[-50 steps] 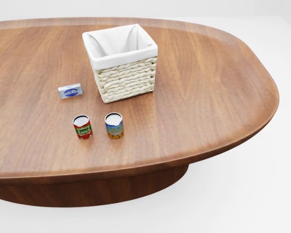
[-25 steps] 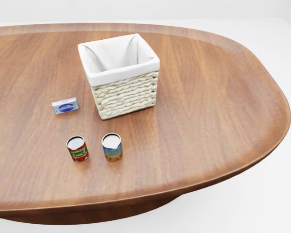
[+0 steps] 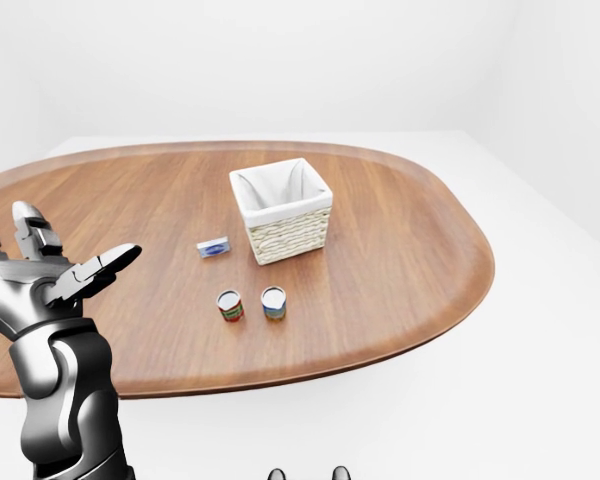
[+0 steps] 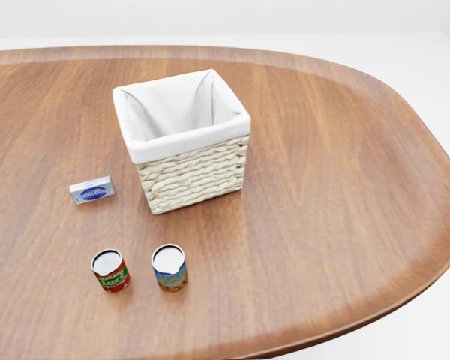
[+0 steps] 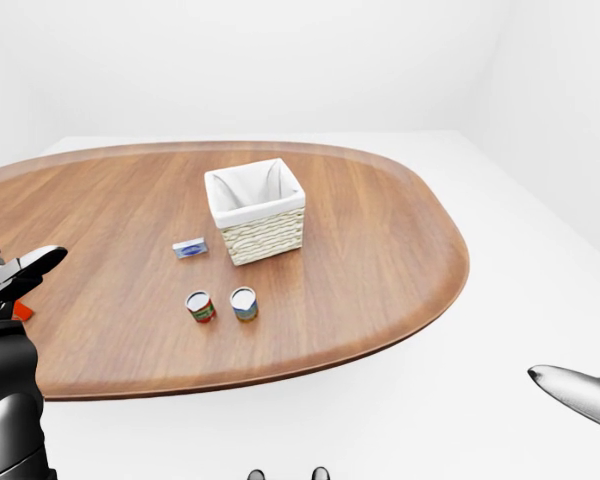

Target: Pick up the tomato sauce, and put it in the basket.

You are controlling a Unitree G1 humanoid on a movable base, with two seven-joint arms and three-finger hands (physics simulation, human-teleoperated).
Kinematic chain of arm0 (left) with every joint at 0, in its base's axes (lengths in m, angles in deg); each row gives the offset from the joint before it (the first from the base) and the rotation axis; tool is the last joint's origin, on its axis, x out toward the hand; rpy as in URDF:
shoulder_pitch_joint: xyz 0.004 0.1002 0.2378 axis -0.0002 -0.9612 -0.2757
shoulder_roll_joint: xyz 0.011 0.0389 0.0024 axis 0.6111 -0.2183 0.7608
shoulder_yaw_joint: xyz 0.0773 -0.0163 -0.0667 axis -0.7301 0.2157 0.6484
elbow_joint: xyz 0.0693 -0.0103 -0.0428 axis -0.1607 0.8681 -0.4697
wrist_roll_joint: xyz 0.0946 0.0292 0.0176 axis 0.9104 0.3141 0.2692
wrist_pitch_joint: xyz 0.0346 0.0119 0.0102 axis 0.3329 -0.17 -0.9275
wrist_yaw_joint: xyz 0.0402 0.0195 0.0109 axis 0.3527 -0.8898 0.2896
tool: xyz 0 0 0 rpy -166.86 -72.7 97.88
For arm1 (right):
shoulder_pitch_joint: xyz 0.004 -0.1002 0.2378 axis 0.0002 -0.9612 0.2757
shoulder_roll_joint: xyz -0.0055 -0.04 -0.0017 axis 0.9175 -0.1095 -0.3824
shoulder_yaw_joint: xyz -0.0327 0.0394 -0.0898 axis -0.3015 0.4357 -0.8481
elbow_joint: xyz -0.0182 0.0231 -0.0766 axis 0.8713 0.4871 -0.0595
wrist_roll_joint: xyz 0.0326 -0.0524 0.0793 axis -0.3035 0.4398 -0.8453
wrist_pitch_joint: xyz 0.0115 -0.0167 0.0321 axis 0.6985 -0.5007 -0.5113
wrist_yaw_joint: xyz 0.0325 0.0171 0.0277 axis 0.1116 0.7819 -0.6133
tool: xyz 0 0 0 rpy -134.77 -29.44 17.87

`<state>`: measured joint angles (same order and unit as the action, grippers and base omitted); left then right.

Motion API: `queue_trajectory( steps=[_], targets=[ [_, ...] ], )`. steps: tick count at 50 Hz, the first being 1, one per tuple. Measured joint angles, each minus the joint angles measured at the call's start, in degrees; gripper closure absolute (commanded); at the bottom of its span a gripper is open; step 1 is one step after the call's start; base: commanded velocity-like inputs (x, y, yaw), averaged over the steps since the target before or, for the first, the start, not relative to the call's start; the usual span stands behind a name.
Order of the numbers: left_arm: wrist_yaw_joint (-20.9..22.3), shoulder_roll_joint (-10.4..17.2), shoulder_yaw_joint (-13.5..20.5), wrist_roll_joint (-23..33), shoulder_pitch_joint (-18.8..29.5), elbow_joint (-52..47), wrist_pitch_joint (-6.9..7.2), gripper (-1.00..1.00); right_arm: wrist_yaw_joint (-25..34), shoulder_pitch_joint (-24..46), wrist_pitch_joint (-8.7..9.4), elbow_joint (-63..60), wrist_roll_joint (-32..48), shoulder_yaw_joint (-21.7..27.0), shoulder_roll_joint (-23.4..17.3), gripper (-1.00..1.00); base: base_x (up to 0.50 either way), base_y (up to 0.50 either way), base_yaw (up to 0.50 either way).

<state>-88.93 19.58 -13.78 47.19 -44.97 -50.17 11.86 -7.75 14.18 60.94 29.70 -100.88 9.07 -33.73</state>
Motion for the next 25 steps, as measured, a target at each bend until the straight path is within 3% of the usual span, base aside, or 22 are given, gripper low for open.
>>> queue_trajectory(
  steps=[25],
  targets=[
    [0.26,-0.11,-0.06,0.15,-0.13,0.38,0.0,-1.0,0.3,-0.36,0.0,0.0,0.52,-0.51,0.57,-1.0,0.28,0.0,0.0]
  ],
)
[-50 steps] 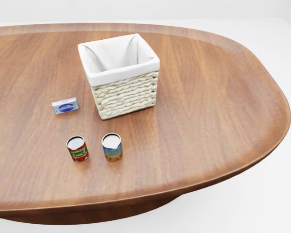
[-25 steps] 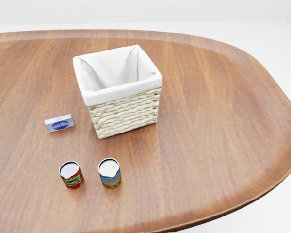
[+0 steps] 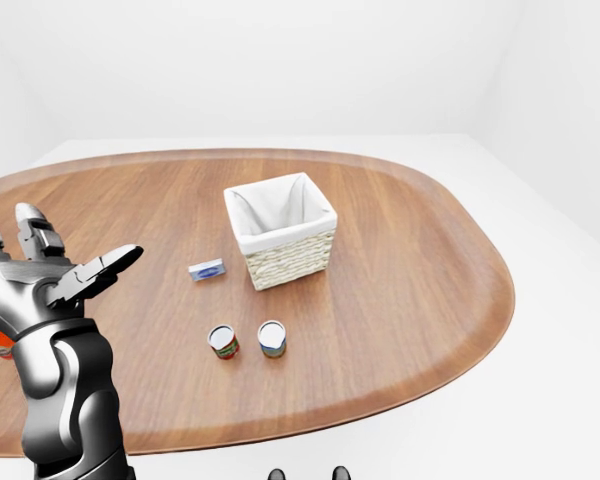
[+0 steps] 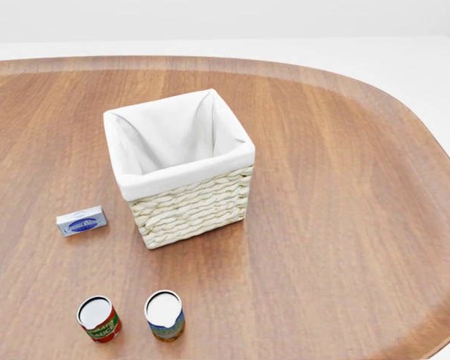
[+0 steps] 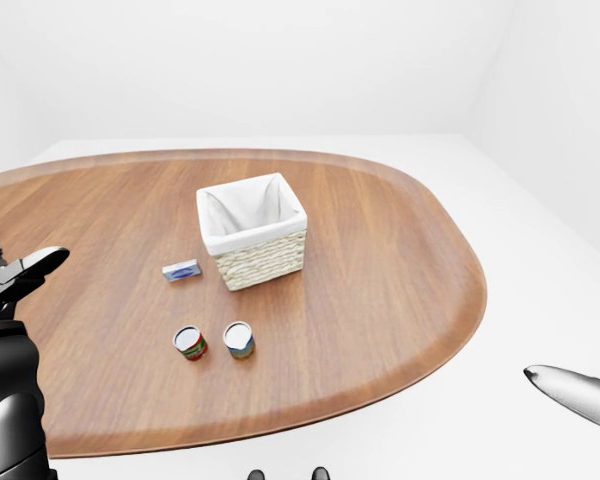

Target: Pick up the tomato sauce, and put it in the basket.

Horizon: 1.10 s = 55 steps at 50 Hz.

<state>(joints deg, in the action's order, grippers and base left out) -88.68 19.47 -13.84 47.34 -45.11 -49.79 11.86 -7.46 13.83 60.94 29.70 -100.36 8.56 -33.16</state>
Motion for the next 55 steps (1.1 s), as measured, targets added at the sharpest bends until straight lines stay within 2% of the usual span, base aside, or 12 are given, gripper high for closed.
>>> queue_trajectory(
  steps=[16,24,33,38,42,48,55],
  targets=[
    [-0.02,-0.06,0.0,0.02,-0.09,-0.17,0.0,-1.0,-0.06,-0.24,0.0,0.0,0.07,-0.12,0.14,-1.0,0.27,0.0,0.0],
    [0.1,-0.13,-0.24,0.26,-0.12,-0.18,0.0,-1.0,-0.77,-0.5,0.0,0.02,-0.46,0.38,0.07,-1.0,0.01,0.0,0.0],
    [2.74,-0.54,-2.84,4.68,-0.51,0.02,0.0,-1.0,-1.37,-0.71,0.0,0.0,-0.85,0.52,-0.15,-1.0,0.0,0.0,0.0],
    [5.94,-1.39,-6.19,12.31,-1.24,0.83,0.0,-1.0,-1.57,-0.75,0.0,0.0,-0.97,0.51,-0.27,-1.0,0.0,0.0,0.0],
    [8.51,-2.28,-9.35,21.24,-2.22,2.45,-0.24,-1.0,-1.62,-0.77,0.0,0.0,-1.01,0.54,-0.27,-1.0,0.0,0.0,0.0],
    [9.18,-3.0,-13.87,38.93,-3.44,9.15,-4.61,-1.0,-1.57,-0.89,0.0,0.0,-1.01,0.6,-0.14,-1.0,0.0,0.0,0.0],
    [11.58,-3.67,-18.03,55.45,-5.56,16.58,-8.53,-1.0,-1.21,-0.88,0.0,0.0,-0.64,0.61,0.29,-1.0,0.0,0.0,0.0]
  ],
)
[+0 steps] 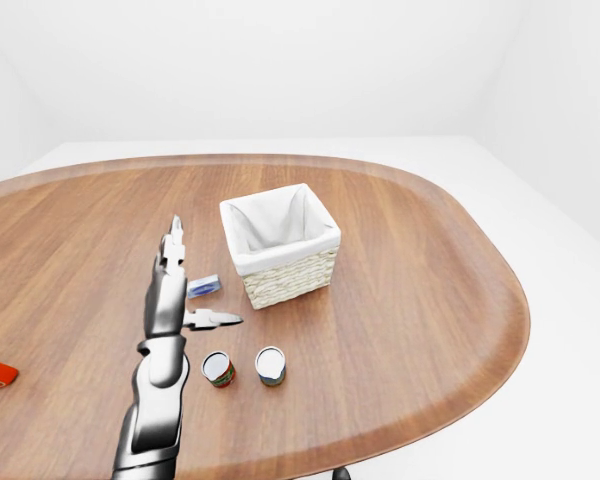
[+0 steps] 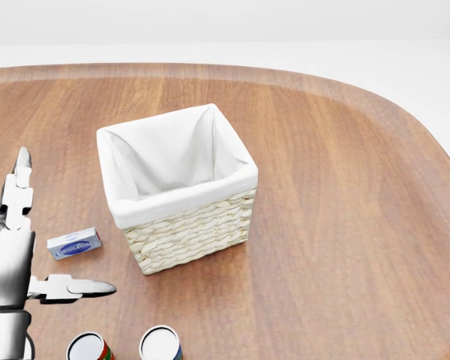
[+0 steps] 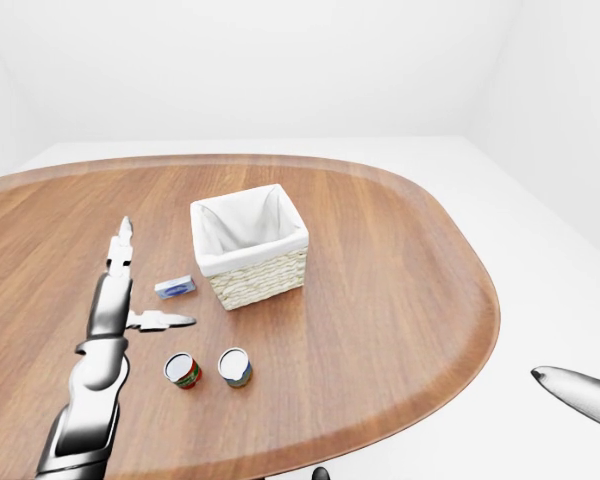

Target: Pick up the tomato sauce, and put it in the basket.

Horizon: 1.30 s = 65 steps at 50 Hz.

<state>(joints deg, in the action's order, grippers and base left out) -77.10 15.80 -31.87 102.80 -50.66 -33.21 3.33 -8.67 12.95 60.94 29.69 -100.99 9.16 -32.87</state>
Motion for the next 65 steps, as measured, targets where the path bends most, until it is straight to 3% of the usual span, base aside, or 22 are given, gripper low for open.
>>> queue_trajectory(
  steps=[3,11,20,38,65],
  targets=[
    [1.17,-0.15,-1.36,5.48,-1.04,2.46,-1.47,-1.0,0.19,0.07,0.0,0.0,0.19,0.04,0.2,-1.0,0.0,0.0,0.0],
    [4.58,-0.46,-4.45,16.3,-4.56,7.02,-1.47,-1.0,0.79,0.31,0.0,0.02,0.81,0.13,0.77,-1.0,0.0,0.0,0.0],
    [6.93,-0.76,-5.72,22.75,-6.54,10.29,-1.47,-1.0,1.13,0.45,0.0,0.01,1.34,0.05,1.16,-1.0,0.0,0.0,0.0],
    [8.27,-0.68,-6.78,27.8,-7.52,14.47,-1.47,-1.0,1.13,0.44,0.0,0.0,1.65,-0.12,1.3,-1.0,0.0,0.0,0.0],
    [-0.67,1.16,-7.4,31.94,-0.73,28.99,-1.47,-1.0,0.8,0.57,0.0,0.0,1.09,0.24,0.69,-1.0,0.0,0.0,0.0]
  ],
)
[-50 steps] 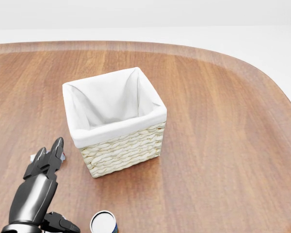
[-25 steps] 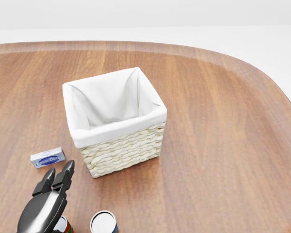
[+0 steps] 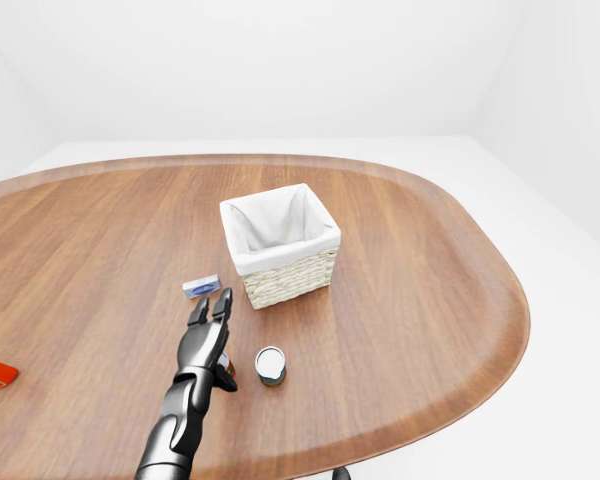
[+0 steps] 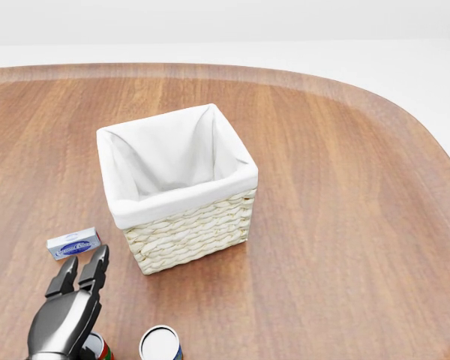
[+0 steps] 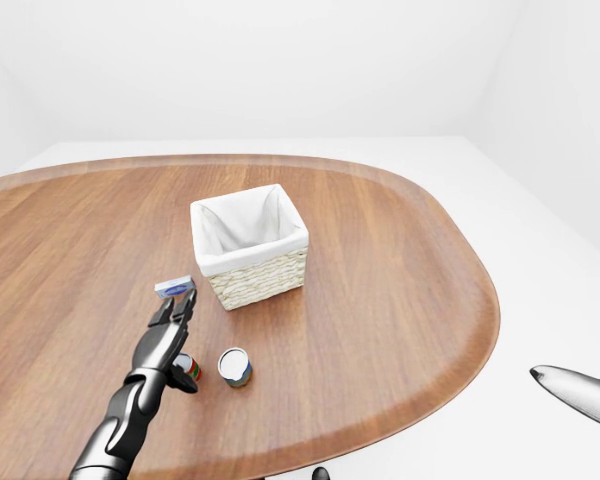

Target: Pick up the tomato sauce, and put it in the basket.

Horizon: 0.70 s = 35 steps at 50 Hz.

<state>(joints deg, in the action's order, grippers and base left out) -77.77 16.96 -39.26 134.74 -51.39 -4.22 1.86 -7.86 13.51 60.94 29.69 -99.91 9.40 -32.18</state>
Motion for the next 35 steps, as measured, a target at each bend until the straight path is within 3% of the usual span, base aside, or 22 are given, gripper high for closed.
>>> queue_trajectory(
  steps=[14,35],
  targets=[
    [-2.62,0.72,-0.48,0.89,1.54,3.51,0.0,-1.0,0.22,-0.07,0.0,0.0,-0.01,0.23,0.26,-1.0,0.0,0.0,0.0],
    [-2.93,0.87,-1.15,1.72,1.38,5.26,0.0,-1.0,0.16,-0.46,0.0,0.0,-0.12,0.21,0.5,-1.0,0.0,0.0,0.0]
  ],
)
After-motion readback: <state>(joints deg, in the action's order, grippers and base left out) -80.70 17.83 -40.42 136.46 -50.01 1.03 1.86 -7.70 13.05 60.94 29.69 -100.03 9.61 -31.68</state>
